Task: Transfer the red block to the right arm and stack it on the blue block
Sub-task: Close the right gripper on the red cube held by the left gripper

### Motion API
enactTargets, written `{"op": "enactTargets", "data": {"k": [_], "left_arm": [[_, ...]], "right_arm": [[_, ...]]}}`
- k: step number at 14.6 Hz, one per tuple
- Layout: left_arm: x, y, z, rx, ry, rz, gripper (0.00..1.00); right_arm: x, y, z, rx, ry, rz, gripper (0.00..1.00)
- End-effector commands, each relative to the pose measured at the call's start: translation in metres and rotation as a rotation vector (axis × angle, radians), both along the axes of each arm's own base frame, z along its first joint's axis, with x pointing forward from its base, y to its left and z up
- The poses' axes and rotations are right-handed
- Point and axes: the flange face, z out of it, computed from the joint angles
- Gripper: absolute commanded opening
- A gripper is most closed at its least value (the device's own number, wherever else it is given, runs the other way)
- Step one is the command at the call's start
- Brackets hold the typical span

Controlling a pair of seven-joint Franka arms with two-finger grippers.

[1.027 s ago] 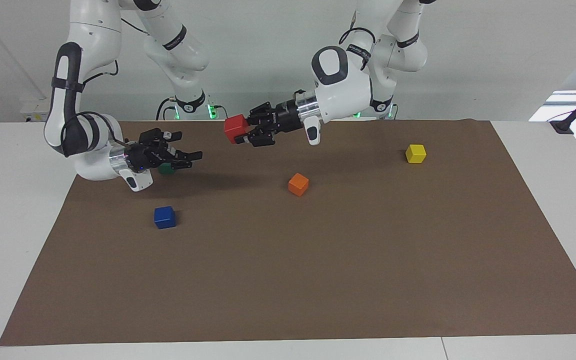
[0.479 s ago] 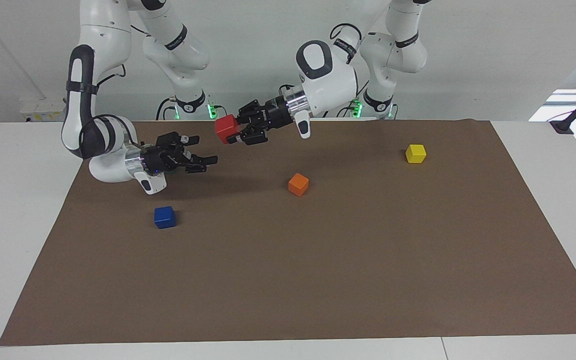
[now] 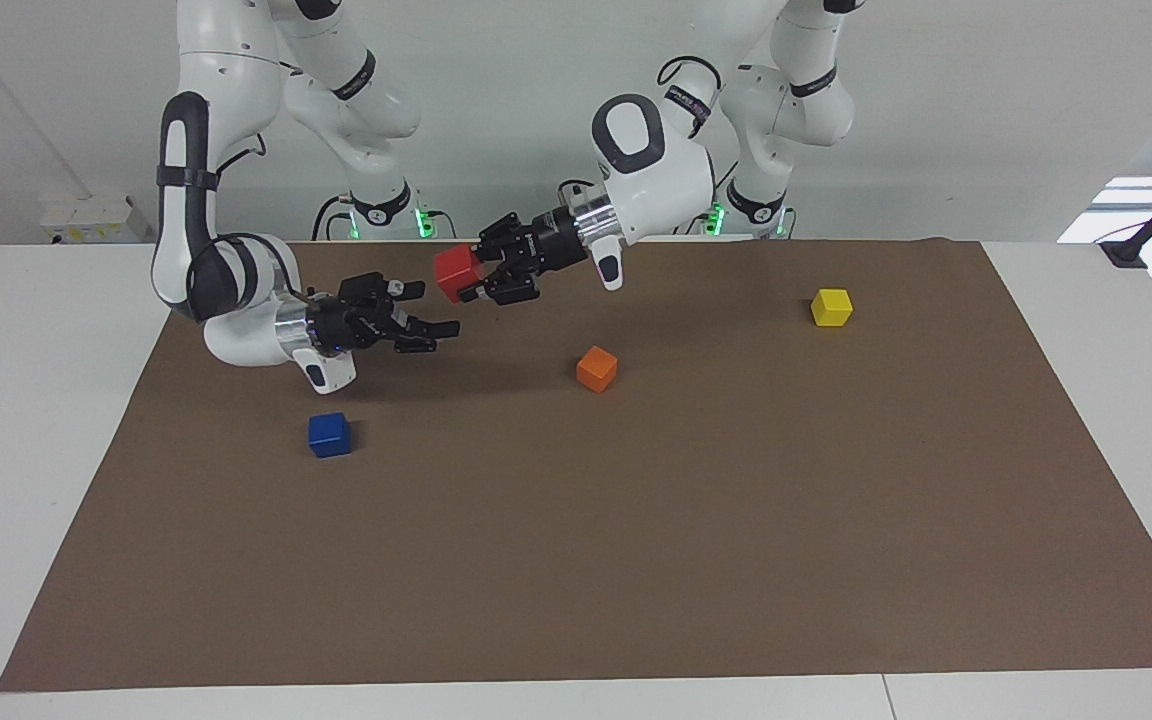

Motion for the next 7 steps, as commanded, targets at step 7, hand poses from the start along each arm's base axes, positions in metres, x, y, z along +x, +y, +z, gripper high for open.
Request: {"op": "enactTargets", "data": {"k": [7], "left_arm": [[0.003,0.001,0.004,-0.012,0.007,0.02,0.0]], "right_arm": [[0.001,0.018,0.0,-0.009,-0.018,-0.05,1.0]]}}
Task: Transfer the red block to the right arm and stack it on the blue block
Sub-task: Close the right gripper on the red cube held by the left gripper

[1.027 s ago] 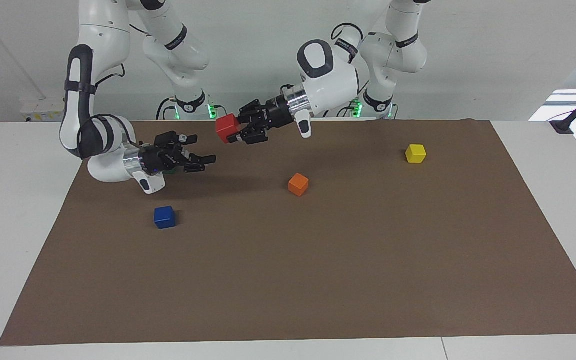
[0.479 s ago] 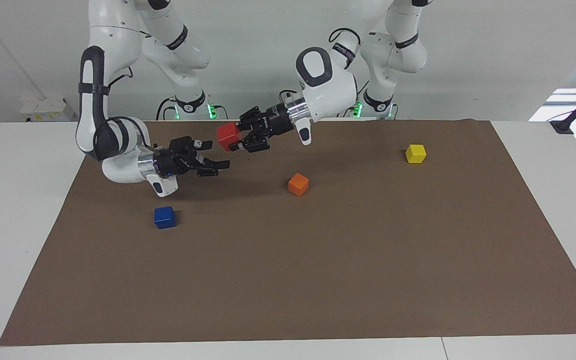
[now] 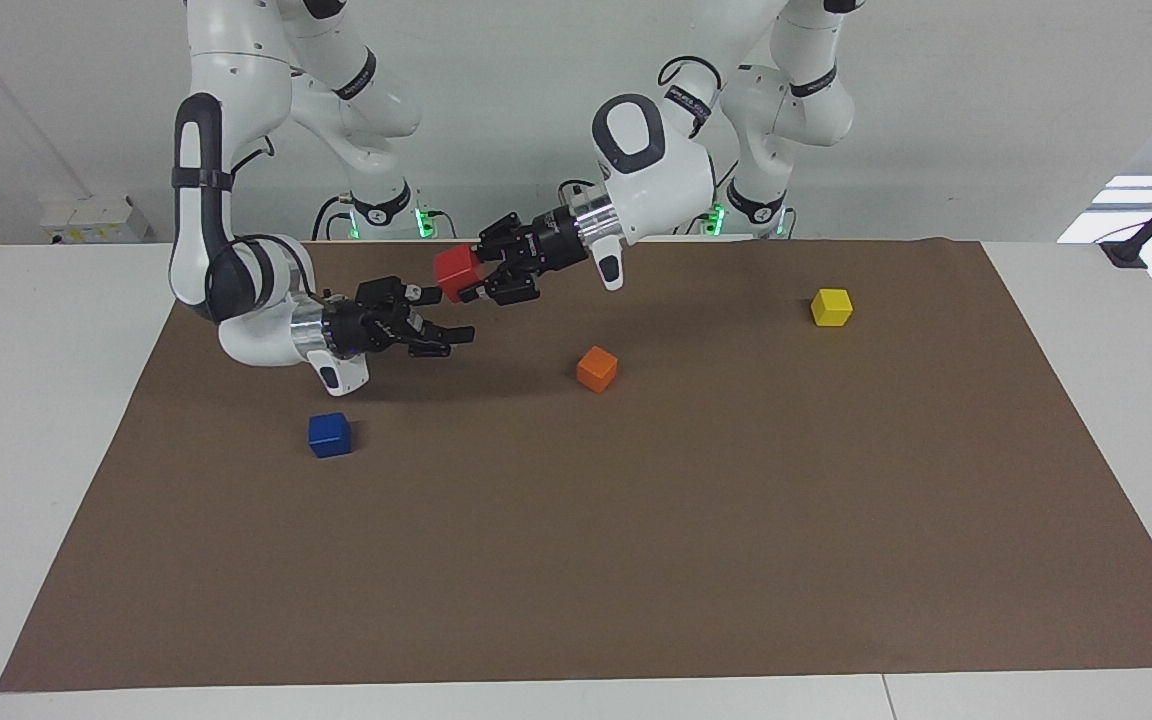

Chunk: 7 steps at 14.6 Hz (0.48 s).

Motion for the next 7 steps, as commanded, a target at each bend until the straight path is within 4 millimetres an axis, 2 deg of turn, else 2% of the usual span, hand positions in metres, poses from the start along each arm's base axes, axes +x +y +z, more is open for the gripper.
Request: {"op": "enactTargets", "data": {"k": [1,7], "left_arm": [[0.0025,0.001,0.0039,-0.012,0.007,0.019,0.0],[0.006,0.0043,0.0039,-0.009,0.004,0.024,0.0]], "right_arm": [[-0.0008,0.0055,0.002,-0.002,-0.017,-0.029,1.0],[-0.0054,0.0055,0.0024,-0.015,-0.028,-0.022,1.0]]}}
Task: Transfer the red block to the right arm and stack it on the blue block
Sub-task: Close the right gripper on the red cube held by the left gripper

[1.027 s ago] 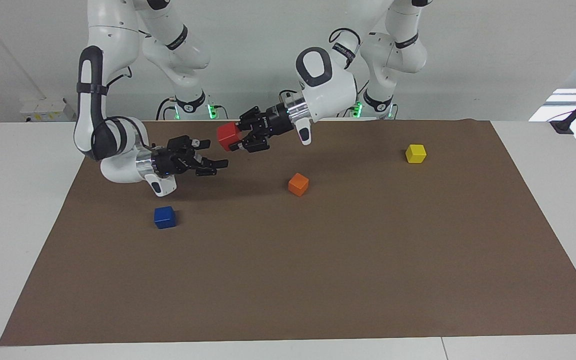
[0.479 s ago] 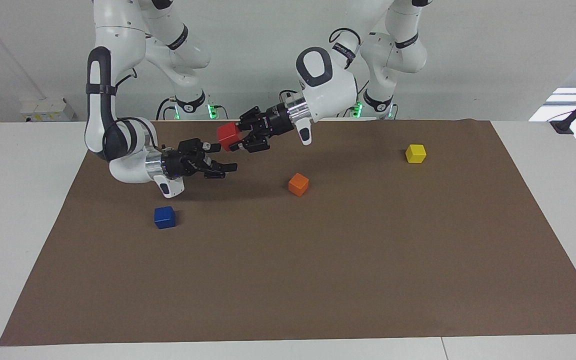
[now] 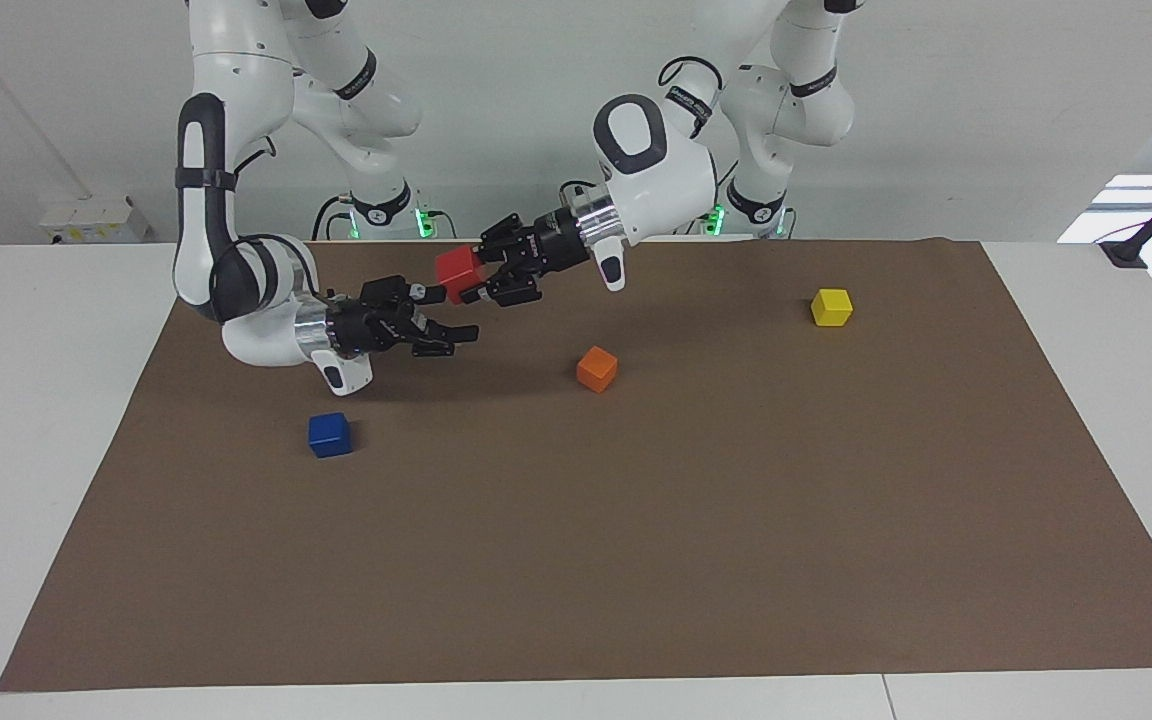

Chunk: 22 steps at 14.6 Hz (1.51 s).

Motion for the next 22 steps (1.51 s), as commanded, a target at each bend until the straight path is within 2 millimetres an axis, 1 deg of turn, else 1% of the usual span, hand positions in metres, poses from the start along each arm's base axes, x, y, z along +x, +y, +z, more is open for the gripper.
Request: {"op": "enactTargets", "data": {"k": [1,3,4,6,9,10,12,15,16,17,18,19,20,22], "left_arm": [[0.008,0.004,0.005,-0.012,0.003,0.028,0.0],[0.016,0.008,0.009,-0.018,-0.003,0.041,0.0],[0.018,0.008,0.005,-0.014,0.002,0.041,0.0],[0.026,0.007,0.006,-0.018,-0.001,0.051,0.0],[0.028,0.009,0.005,-0.016,-0.003,0.051,0.0],[0.032,0.013,0.005,-0.011,-0.008,0.055,0.0],[0.032,0.013,0.003,-0.01,-0.007,0.05,0.0],[0.033,0.014,0.002,-0.008,-0.01,0.049,0.0],[0.033,0.014,0.002,-0.008,-0.01,0.049,0.0],[0.033,0.014,0.002,-0.005,-0.014,0.047,0.0],[0.032,0.012,0.003,0.002,-0.022,0.038,0.0],[0.032,0.012,0.003,0.002,-0.022,0.038,0.0],[0.032,0.012,0.003,0.002,-0.022,0.038,0.0],[0.032,0.012,0.002,0.003,-0.021,0.038,0.0]], "right_arm": [[-0.007,0.002,0.001,-0.016,-0.027,-0.027,1.0],[-0.012,0.003,0.001,-0.019,-0.031,-0.028,1.0],[-0.015,0.004,0.003,-0.021,-0.036,-0.027,1.0],[-0.018,0.004,0.0,-0.022,-0.04,-0.031,1.0],[-0.018,0.005,0.0,-0.024,-0.041,-0.031,1.0],[-0.018,0.004,-0.001,-0.025,-0.04,-0.032,1.0],[-0.018,0.004,-0.001,-0.025,-0.04,-0.032,1.0],[-0.019,0.01,-0.001,-0.029,-0.036,-0.024,1.0],[-0.018,0.009,-0.002,-0.031,-0.035,-0.027,0.94],[-0.018,0.009,-0.002,-0.031,-0.035,-0.025,0.92],[-0.018,0.009,-0.002,-0.032,-0.033,-0.026,0.86],[-0.018,0.008,-0.002,-0.032,-0.033,-0.027,0.77],[-0.018,0.009,-0.002,-0.032,-0.033,-0.026,0.61],[-0.018,0.009,-0.003,-0.036,-0.028,-0.029,0.21]]}}
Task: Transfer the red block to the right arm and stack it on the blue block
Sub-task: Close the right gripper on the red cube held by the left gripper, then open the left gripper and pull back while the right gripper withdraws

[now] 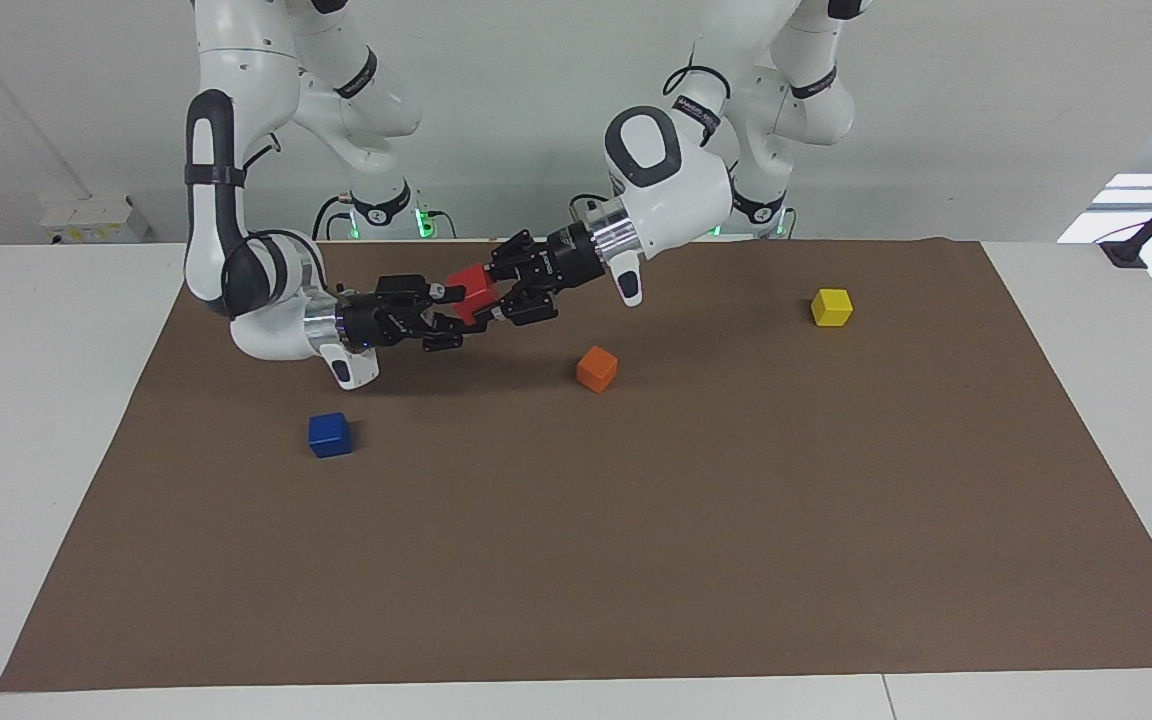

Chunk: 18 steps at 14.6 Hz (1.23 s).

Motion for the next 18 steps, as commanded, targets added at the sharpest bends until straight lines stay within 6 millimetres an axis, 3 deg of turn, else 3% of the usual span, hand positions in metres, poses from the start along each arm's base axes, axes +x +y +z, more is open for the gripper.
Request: {"op": "enactTargets", "data": {"k": [1,10,11,12,16,18], "left_arm": [[0.003,-0.003,0.005,-0.002,-0.011,-0.002,0.0],[0.002,-0.004,0.005,-0.007,-0.003,-0.006,0.0],[0.002,-0.003,0.006,-0.01,-0.002,-0.01,0.1],[0.002,-0.003,0.008,-0.012,-0.005,-0.01,0.99],[0.01,0.006,0.008,-0.013,-0.002,0.008,1.0],[0.01,0.007,0.006,-0.012,0.0,0.006,1.0]], "right_arm": [[-0.006,0.003,0.0,-0.017,-0.003,-0.021,0.0],[0.0,-0.006,0.031,-0.12,0.067,-0.077,0.0],[0.0,-0.006,0.035,-0.149,0.081,-0.082,0.0],[0.0,0.002,0.04,-0.193,0.085,-0.08,0.0],[0.006,0.007,0.048,-0.3,0.085,-0.106,0.0],[0.01,0.004,0.063,-0.385,0.072,-0.1,0.0]]}}
